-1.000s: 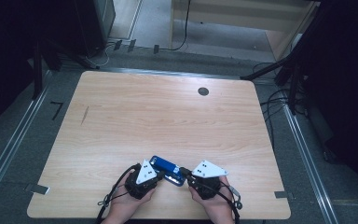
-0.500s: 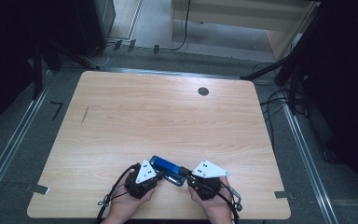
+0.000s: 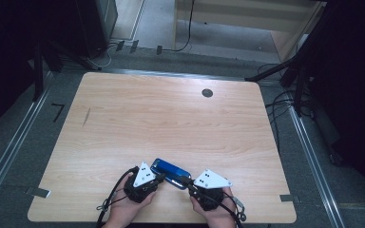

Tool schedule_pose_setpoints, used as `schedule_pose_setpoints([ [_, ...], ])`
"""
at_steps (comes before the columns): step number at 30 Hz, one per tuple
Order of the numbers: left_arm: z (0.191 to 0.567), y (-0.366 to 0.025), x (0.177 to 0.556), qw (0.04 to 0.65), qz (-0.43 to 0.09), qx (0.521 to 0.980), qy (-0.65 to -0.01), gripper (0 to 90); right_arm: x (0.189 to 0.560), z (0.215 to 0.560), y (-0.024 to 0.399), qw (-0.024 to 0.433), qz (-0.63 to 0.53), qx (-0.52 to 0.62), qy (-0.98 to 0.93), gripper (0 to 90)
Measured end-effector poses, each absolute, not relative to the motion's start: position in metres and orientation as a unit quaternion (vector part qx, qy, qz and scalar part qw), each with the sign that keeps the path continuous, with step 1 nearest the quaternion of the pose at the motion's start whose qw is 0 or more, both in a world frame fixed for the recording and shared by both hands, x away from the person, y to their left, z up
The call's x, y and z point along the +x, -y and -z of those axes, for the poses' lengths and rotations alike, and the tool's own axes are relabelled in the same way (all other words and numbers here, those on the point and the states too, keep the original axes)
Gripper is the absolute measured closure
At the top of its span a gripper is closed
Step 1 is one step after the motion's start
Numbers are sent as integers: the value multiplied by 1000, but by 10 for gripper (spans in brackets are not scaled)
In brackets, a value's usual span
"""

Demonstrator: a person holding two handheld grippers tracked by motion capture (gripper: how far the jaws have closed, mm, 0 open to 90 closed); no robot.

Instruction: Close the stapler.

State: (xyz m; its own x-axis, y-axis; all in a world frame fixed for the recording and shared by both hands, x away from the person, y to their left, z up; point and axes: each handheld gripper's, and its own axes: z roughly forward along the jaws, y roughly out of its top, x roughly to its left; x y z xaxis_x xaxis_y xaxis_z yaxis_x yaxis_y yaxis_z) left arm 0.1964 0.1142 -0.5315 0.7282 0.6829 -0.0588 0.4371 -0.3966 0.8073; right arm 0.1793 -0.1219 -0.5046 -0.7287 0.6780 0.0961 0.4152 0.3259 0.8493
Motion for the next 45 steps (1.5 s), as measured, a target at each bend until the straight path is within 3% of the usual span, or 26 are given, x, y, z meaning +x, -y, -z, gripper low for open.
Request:
schedule_pose_setpoints([
  [11, 526, -144, 186, 445, -153, 805, -362, 648, 176, 515, 121, 138, -457, 349, -806, 900],
  [22, 517, -185, 188, 435, -176, 769, -434, 286, 178, 522, 120, 138, -453, 354, -807, 900],
  [29, 515, -225, 190, 423, -206, 748, -469, 148, 180, 524, 120, 142, -450, 355, -807, 900],
  [45, 519, -292, 182, 412, -230, 722, -506, 83, 197, 527, 126, 151, -450, 374, -797, 900],
])
